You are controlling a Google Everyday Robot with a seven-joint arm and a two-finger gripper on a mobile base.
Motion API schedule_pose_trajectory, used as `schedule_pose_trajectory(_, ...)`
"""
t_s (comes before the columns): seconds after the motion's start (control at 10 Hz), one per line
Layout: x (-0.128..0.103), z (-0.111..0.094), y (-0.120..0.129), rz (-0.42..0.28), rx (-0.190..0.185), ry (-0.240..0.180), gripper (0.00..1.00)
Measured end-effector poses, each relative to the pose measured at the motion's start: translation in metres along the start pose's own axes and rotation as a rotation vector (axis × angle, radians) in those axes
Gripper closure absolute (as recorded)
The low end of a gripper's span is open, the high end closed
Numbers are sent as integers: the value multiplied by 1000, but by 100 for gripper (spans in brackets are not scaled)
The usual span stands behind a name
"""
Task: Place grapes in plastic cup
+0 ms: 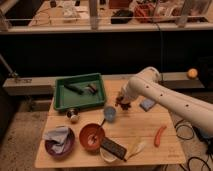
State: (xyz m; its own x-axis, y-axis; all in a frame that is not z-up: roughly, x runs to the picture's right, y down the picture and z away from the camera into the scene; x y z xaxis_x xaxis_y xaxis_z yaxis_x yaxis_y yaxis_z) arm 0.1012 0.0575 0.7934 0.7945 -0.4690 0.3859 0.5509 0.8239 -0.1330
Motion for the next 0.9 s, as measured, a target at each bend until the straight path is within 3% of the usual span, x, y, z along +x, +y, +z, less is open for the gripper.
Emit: schedule_pose_trajectory(0.9, -13, -3, -5, -97, 25, -74, 100)
